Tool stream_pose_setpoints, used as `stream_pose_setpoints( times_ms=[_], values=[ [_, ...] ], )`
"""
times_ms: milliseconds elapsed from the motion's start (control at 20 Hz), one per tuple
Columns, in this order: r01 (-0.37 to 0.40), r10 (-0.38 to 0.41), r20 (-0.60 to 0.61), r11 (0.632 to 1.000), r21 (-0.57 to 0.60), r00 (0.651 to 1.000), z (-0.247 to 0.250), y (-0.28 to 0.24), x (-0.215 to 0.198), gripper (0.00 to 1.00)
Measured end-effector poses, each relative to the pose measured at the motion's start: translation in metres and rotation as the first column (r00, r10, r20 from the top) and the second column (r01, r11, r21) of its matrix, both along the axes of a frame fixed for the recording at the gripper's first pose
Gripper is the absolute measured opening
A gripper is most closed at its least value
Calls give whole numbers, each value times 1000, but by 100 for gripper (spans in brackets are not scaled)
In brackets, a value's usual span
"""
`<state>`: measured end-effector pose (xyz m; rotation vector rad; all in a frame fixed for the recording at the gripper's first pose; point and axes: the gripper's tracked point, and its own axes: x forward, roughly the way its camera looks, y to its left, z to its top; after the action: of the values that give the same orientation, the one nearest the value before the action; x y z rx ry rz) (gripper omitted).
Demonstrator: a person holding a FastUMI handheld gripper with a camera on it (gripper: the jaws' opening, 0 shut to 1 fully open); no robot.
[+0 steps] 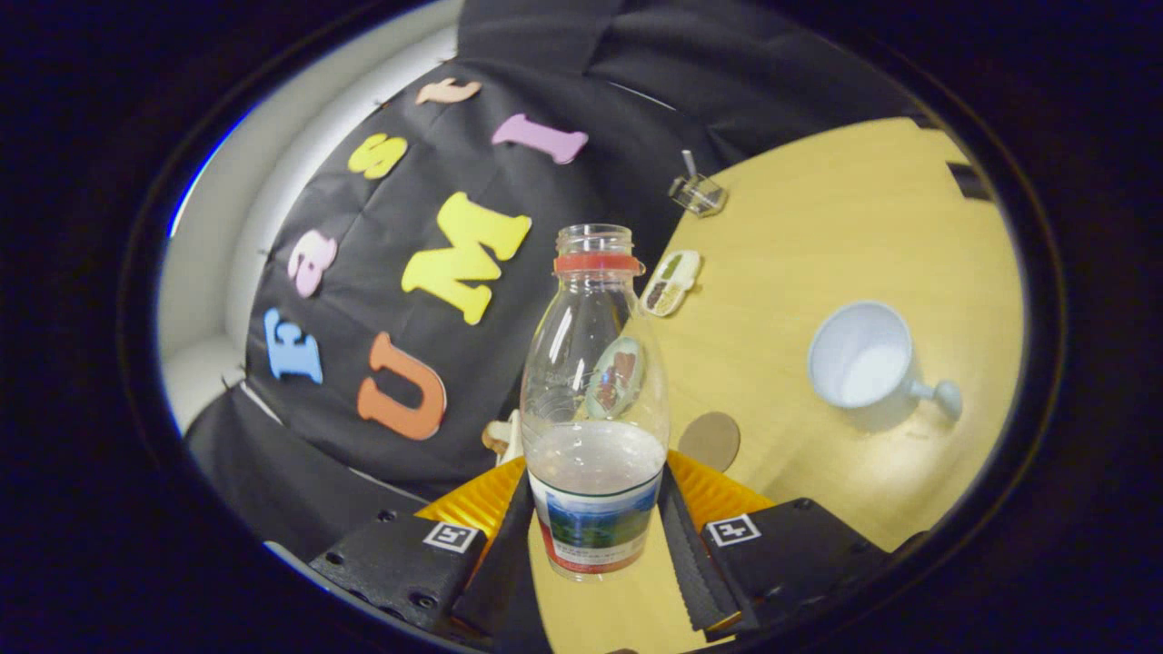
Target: Take the bottle from table, then pour the juice into the cup, finally place the bottle on the coaster
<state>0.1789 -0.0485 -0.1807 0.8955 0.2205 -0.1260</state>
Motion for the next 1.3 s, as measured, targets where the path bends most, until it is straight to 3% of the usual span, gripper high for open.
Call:
stream_pose_setpoints(
  times_ms=[200, 300, 450, 600, 750, 1100, 1300],
  values=[
    [-44, 65, 70, 962, -271, 995, 20, -2, -1, 77],
    [-80, 127, 83, 902, -424, 988, 29, 10, 4, 77],
    [-76, 171, 110, 809, -583, 979, 43, 21, 18, 77],
    [-57, 183, 113, 728, -683, 977, 51, 30, 34, 77],
    [-48, 189, 111, 679, -732, 976, 54, 33, 51, 78],
    [-8, 96, 73, 657, -754, 993, 3, 3, 102, 79],
    [-80, 131, 20, 708, -702, 991, -37, 8, 139, 79]
  ],
)
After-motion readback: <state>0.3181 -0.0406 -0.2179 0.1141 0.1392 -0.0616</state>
